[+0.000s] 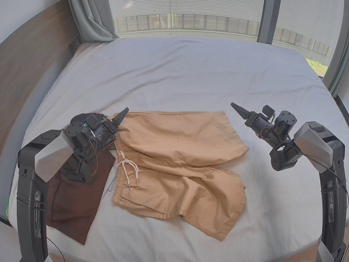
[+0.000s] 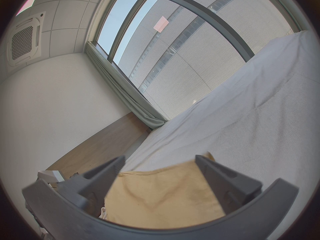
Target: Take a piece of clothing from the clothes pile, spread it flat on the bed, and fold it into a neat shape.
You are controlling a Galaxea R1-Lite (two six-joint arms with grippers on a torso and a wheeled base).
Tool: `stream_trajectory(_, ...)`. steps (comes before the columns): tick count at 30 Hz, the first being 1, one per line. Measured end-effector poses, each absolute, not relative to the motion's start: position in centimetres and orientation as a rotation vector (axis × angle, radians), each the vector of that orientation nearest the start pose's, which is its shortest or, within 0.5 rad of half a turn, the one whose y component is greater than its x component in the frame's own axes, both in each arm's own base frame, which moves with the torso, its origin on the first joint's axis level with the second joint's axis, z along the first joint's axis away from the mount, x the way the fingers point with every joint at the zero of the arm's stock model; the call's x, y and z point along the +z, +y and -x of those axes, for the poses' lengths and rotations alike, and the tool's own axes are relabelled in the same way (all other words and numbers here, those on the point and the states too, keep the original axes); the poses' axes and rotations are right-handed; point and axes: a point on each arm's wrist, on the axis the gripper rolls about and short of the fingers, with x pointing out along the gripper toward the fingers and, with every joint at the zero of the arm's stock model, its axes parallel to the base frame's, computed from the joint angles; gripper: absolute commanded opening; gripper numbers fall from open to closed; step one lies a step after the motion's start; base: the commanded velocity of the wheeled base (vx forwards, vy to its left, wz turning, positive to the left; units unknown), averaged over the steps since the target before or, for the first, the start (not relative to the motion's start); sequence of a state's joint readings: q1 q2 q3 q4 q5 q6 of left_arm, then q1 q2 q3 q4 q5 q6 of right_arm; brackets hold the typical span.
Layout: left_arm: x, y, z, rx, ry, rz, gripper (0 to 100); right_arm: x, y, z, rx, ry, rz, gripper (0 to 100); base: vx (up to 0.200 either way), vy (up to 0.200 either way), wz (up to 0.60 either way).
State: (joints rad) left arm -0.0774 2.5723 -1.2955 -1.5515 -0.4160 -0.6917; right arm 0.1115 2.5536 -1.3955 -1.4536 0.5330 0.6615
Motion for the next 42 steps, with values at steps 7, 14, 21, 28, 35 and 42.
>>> stream_trajectory(7, 3.8, -4.9, -46.0, -0.555, -0.04, 0.642, 100, 5.7, 6.3, -45.7, 0.693, -0.024, -0.575, 100, 0.0, 0.0, 0.0)
stream_trajectory(14, 4.3, -4.6, -43.3, -0.541, 0.038, 0.649, 100, 6.4, 6.3, -42.5, 0.68, 0.024, -0.543, 100, 0.0, 0.0, 0.0)
stream_trajectory(21, 6.3, -3.7, -38.9, -0.559, 0.114, 0.619, 100, 8.3, 7.2, -38.1, 0.703, 0.077, -0.509, 100, 0.0, 0.0, 0.0)
stream_trajectory(28, 9.4, -2.8, -32.7, -0.705, 0.175, 0.532, 100, 9.6, 8.6, -33.3, 0.752, 0.118, -0.44, 100, 0.0, 0.0, 0.0)
stream_trajectory(35, 11.4, -1.0, -26.4, -0.889, 0.223, 0.468, 100, 10.8, 9.4, -28.8, 0.81, 0.144, -0.389, 100, 0.0, 0.0, 0.0)
stream_trajectory(42, 11.6, 0.3, -23.7, -0.891, 0.203, 0.397, 100, 11.7, 9.4, -26.8, 0.832, 0.135, -0.378, 100, 0.0, 0.0, 0.0)
